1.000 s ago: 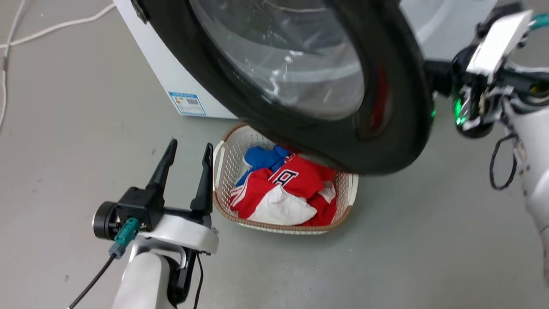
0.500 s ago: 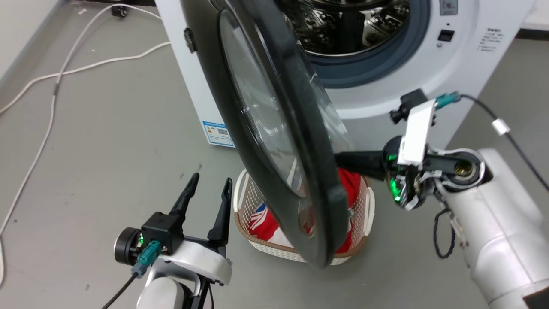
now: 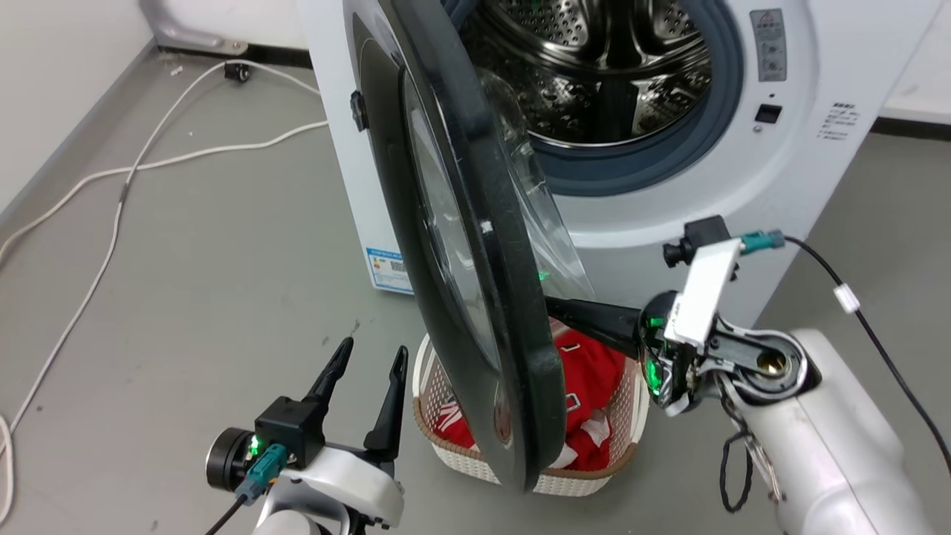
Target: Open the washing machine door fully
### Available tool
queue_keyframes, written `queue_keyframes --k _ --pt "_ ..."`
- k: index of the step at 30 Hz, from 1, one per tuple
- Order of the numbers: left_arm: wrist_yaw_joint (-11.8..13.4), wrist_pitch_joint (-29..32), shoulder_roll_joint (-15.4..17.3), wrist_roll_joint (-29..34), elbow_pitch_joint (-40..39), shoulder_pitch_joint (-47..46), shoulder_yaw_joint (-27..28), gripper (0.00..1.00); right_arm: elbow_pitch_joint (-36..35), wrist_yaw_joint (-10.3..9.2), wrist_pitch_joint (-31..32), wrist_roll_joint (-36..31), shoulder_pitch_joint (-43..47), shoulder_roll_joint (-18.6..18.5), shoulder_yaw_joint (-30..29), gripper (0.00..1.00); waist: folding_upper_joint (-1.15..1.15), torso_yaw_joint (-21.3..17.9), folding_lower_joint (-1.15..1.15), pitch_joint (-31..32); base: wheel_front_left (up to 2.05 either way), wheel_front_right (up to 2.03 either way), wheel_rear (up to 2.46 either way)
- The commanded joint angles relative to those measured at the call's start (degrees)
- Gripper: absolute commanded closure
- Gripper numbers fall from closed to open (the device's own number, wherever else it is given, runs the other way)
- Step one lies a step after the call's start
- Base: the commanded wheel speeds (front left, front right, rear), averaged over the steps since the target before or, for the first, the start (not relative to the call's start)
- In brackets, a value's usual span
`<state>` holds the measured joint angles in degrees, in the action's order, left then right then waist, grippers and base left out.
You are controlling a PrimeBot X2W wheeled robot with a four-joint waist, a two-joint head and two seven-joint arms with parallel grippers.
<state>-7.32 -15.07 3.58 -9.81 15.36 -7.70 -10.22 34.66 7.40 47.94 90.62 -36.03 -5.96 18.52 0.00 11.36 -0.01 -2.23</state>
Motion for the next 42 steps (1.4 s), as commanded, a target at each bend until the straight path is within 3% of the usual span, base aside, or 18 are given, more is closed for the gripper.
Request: queue_keyframes --k 1,8,15,19,20,22,32,38,42 --pt "-0.1 -0.1 0.4 -0.4 0.2 0.9 0.3 0.00 -2.4 0.16 -3.0 0.2 3.4 0.1 -1.4 1.00 0.00 -1.0 0.01 1.3 0.00 0.00 0.00" --pt "-0.1 -0.1 1.0 -1.0 0.4 2.4 0.6 0.00 -10.0 0.16 -14.6 -1.9 13.7 -2.4 -6.8 1.00 0.00 -4.4 0.01 3.4 0.00 0.00 0.00" --pt "0.2 -0.1 1.7 -1.3 0.3 3.2 1.8 0.00 -14.1 0.16 -21.8 -3.1 23.5 -4.5 -11.5 1.00 0.00 -7.7 0.01 4.3 0.00 0.00 0.00" --pt "0.5 -0.1 2.3 -1.4 0.1 3.8 2.9 0.00 -15.0 0.16 -28.4 -8.1 29.0 -6.4 -13.7 1.00 0.00 -9.5 0.01 4.3 0.00 0.00 0.00" --pt "0.6 -0.1 2.4 -1.4 -0.1 4.0 3.2 0.00 -15.2 0.16 -30.5 -10.2 30.0 -6.8 -14.0 0.95 0.00 -9.9 0.01 4.3 0.00 0.00 0.00" --pt "0.8 -0.1 2.5 -1.3 -0.3 4.3 3.6 0.00 -15.6 0.16 -35.2 -15.3 31.9 -7.8 -14.7 0.00 0.00 -10.6 0.01 4.3 0.00 0.00 0.00" --pt "1.3 -0.1 2.6 -1.7 -0.5 5.4 5.4 0.00 -18.2 0.16 -54.1 -49.7 35.0 -7.8 -21.5 0.00 0.00 -13.1 0.01 4.7 0.00 0.00 0.00" --pt "1.4 -0.1 2.8 -1.3 -0.7 5.0 5.8 0.00 -28.1 0.16 -56.1 -73.6 35.4 -3.9 -28.1 0.00 0.00 -13.8 0.01 4.5 0.00 0.00 0.00" --pt "1.5 -0.1 2.9 -1.1 -0.8 4.4 5.9 0.00 -34.6 0.09 -54.9 -83.1 37.5 -0.6 -28.8 0.00 0.00 -13.8 0.01 4.3 0.00 0.00 0.00"
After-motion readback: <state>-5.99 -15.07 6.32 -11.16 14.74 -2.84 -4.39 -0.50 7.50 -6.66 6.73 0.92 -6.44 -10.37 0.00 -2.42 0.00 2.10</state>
